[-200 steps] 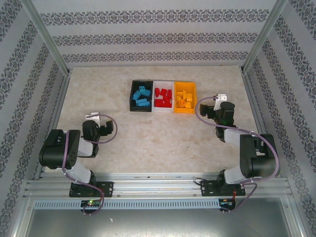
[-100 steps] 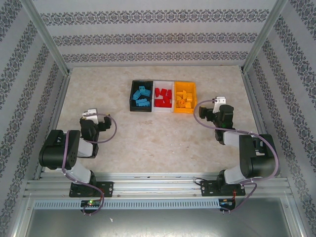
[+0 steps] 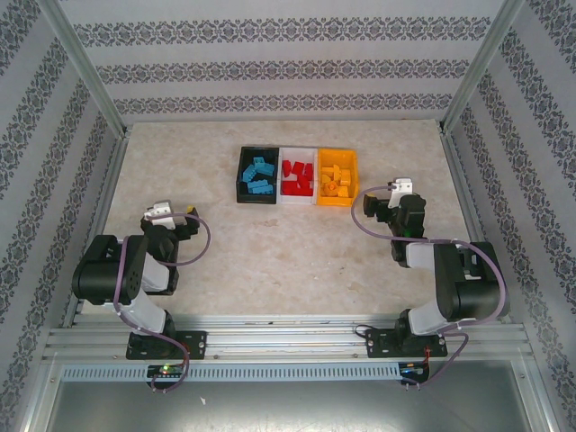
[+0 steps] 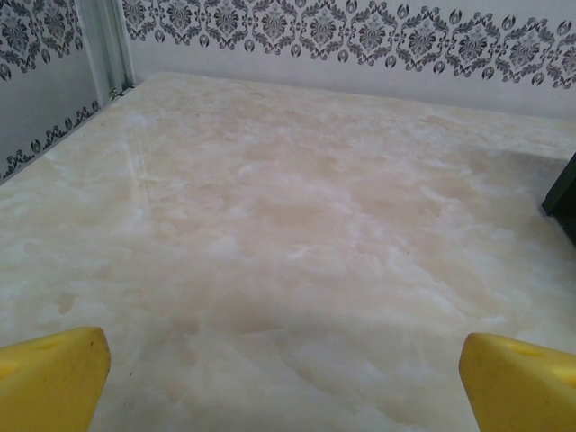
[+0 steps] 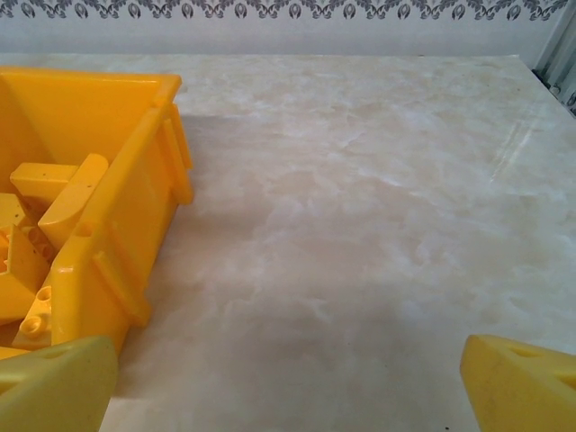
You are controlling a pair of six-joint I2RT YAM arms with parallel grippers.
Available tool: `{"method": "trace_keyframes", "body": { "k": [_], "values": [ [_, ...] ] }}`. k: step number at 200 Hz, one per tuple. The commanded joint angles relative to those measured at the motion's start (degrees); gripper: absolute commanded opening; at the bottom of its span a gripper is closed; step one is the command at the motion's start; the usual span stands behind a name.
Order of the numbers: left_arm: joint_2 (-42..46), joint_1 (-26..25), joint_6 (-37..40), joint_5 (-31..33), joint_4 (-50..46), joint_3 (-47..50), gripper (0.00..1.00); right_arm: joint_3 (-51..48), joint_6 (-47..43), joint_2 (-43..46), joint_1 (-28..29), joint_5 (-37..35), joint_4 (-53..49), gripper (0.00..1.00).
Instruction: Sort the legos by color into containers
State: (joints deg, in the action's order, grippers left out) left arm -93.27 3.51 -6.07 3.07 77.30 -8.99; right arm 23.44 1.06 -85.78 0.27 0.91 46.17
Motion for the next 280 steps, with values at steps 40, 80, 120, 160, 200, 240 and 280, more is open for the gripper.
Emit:
{"method": "trace_keyframes", "body": {
  "k": [40,80,120,160,200,240,280],
  "values": [
    [0.1,0.7,-0.1,-0.4,-0.5,-2.3,1.0,-0.4,0.2,-0.7,0.3,-1.1,3.0,0.98],
    [2.0,-1.3,3.8,-4.1,-21.4,-12.3,1.0,-0.4,0.3,-0.8,0.2,-1.0,3.0,0.98],
    [1.9,-1.6,4.0,-3.5,-21.5,-12.4,1.0,-0.4,0.3,-0.7,0.1,-0.9,3.0,0.98],
    [2.3,-1.9,4.2,-3.1,-22.4,-12.6,1.0,-0.7,0.2,-0.6,0.4,-1.2,3.3,0.98],
    [2.5,-2.0,4.2,-3.5,-21.7,-12.2,1.0,-0.9,0.2,-0.5,0.3,-1.1,3.4,0.98],
    [2.5,-2.0,4.2,-3.4,-21.7,-12.2,1.0,-0.9,0.2,-0.5,0.3,-1.3,3.6,0.98],
    [2.5,-2.0,4.2,-3.4,-21.7,-12.2,1.0,-0.9,0.2,-0.5,0.4,-1.2,3.6,0.98]
  ]
}}
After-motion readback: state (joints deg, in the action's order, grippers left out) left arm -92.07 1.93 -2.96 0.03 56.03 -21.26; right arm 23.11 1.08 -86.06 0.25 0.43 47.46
